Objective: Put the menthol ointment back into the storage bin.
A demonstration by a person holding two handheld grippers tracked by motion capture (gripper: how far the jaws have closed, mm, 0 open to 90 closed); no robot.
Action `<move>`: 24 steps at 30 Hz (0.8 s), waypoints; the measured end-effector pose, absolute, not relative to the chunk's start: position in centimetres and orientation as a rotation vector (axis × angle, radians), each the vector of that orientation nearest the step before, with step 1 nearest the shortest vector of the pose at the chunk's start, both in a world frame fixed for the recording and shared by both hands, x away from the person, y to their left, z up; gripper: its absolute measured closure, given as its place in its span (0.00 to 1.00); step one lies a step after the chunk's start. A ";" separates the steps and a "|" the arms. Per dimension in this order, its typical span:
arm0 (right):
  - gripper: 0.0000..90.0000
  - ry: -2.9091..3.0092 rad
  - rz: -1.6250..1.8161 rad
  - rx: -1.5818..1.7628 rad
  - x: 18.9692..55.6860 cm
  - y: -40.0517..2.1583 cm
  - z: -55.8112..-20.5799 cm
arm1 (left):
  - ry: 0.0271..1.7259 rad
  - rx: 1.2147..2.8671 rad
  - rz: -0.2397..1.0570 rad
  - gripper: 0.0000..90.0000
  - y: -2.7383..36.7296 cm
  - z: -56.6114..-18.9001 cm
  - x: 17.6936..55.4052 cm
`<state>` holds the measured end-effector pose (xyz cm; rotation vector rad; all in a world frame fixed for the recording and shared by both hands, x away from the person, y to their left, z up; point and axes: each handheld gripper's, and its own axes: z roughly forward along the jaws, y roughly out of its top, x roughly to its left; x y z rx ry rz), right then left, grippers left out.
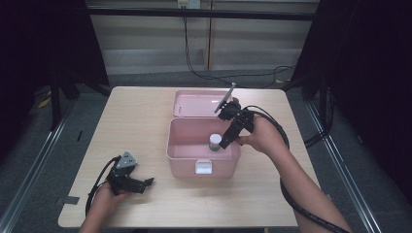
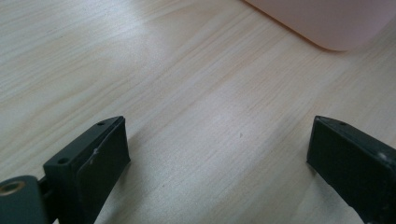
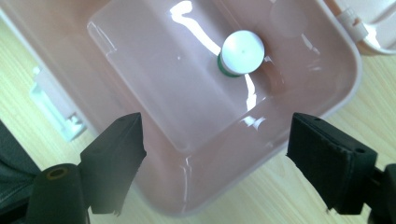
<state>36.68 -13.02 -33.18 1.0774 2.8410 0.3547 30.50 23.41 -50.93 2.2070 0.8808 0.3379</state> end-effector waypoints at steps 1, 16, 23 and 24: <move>0.21 2.839 0.342 1.070 36.5 -13.1 -33.0 | 0.881 2.207 0.338 0.06 23.4 -50.9 30.5; 0.20 2.857 0.275 1.037 34.5 -15.3 -31.3 | 0.879 2.209 0.338 0.06 23.4 -50.9 30.5; 0.20 2.855 0.291 1.054 34.0 -16.6 -31.3 | 0.879 2.209 0.338 0.06 23.4 -50.9 30.5; 0.20 2.855 0.290 1.055 33.9 -16.8 -31.3 | 0.879 2.209 0.338 0.06 23.4 -50.9 30.5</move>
